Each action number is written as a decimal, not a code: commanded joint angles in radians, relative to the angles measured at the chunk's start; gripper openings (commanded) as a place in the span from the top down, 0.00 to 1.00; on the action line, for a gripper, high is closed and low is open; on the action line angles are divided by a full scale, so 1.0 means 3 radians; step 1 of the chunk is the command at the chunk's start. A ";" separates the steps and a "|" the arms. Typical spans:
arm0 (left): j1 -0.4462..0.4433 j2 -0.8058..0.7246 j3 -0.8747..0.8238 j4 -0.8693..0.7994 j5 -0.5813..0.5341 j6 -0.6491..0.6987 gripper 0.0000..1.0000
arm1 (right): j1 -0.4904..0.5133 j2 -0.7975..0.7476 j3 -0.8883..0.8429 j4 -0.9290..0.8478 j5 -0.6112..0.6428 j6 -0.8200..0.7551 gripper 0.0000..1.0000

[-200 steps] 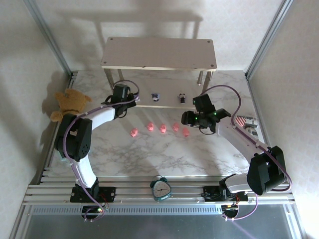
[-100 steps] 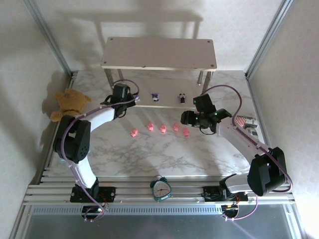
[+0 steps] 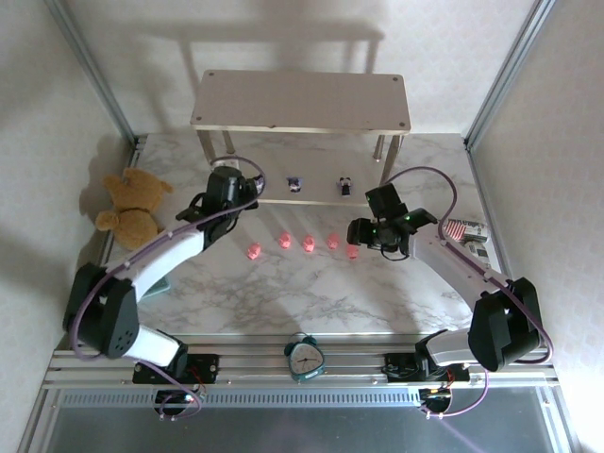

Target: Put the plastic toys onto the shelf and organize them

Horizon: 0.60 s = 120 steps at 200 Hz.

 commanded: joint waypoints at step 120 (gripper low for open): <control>0.0201 -0.1105 -0.0105 -0.0634 -0.0057 0.0244 0.61 | 0.0363 0.1050 0.0282 -0.0111 0.0432 0.0278 0.36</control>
